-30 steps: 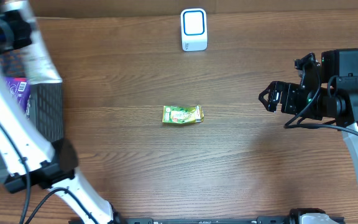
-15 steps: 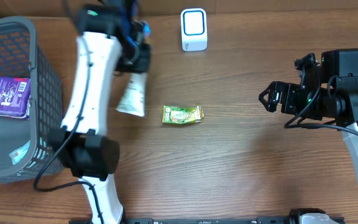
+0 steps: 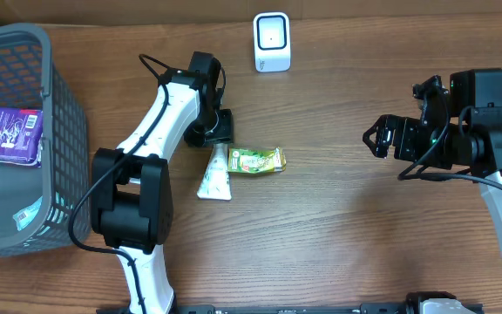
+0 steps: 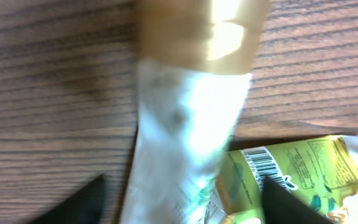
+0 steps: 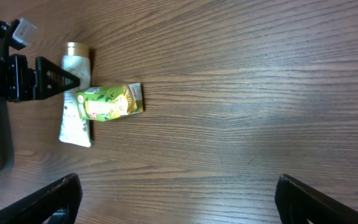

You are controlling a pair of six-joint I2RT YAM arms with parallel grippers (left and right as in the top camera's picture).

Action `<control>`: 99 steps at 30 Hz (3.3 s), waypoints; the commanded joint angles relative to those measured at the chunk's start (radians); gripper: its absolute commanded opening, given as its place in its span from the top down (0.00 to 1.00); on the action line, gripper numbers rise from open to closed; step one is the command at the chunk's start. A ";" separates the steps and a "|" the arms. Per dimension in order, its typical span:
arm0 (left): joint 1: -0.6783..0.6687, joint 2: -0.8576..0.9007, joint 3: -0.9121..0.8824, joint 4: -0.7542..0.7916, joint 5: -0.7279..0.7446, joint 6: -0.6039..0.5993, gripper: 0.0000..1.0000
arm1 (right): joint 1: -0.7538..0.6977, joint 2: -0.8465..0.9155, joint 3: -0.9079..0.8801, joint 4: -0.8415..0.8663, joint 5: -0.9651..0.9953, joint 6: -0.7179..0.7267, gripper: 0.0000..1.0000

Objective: Scan the item barcode
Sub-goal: 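Place the white tube on the table beside the carton, then grasp the teal packet in the basket with the left gripper, then drop the teal packet on the table left of the tube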

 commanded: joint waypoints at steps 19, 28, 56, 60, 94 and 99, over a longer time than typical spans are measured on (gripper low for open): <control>0.485 -0.677 0.239 -0.287 -0.196 0.011 0.16 | 0.005 -0.001 0.025 0.010 0.002 -0.003 0.00; 1.020 -0.624 -0.039 -0.037 0.002 -0.166 0.01 | 0.005 -0.001 0.025 0.002 -0.005 -0.003 0.00; 1.053 -0.219 -0.358 0.178 -0.228 -0.202 0.00 | 0.005 -0.001 0.019 -0.005 -0.005 -0.003 0.00; 1.053 -0.217 -0.451 0.284 -0.228 -0.198 0.01 | 0.005 -0.001 0.019 -0.005 -0.005 -0.003 0.00; 0.956 -0.427 0.406 -0.104 0.397 0.212 0.96 | 0.005 -0.001 0.019 0.005 -0.005 -0.003 0.00; 0.704 -0.521 0.420 -0.168 0.468 0.412 0.96 | 0.005 -0.001 0.019 0.003 -0.005 -0.003 0.00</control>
